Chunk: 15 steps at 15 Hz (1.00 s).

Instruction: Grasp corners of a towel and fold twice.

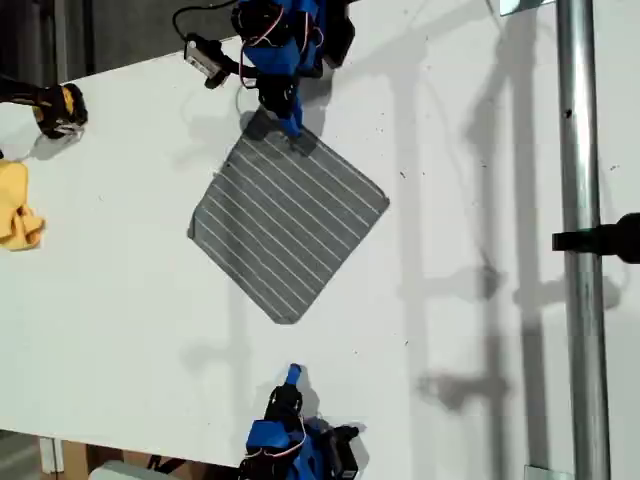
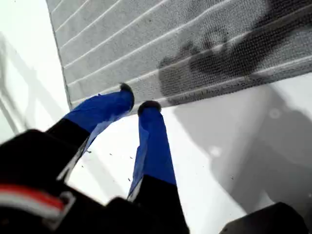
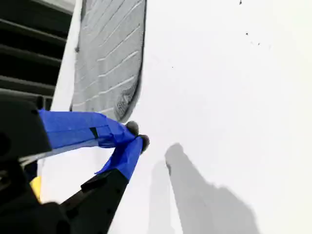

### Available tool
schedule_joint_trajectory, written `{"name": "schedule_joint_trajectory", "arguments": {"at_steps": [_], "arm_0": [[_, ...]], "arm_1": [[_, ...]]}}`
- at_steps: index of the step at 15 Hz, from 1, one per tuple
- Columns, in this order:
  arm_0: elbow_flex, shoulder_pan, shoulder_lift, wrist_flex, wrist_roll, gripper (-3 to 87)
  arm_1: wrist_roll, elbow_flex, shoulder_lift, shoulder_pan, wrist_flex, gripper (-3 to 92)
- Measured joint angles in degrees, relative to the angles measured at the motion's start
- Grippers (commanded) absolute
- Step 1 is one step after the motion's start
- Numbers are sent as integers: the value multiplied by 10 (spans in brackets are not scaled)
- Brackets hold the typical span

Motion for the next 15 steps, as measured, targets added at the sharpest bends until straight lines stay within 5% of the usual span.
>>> {"name": "schedule_joint_trajectory", "arguments": {"at_steps": [1, 4, 10, 15], "arm_0": [[0, 0, 0, 0, -7, -9], [0, 30, 0, 0, -198, -9], [0, 30, 0, 0, -217, -7], [0, 30, 0, 0, -217, -7]], "arm_1": [[0, -4, 2, -4, 2, -2], [-1, -26, 2, -59, -4, -2], [-6, -137, -67, -102, -9, -2], [-98, -496, -544, -171, -22, -2]]}}
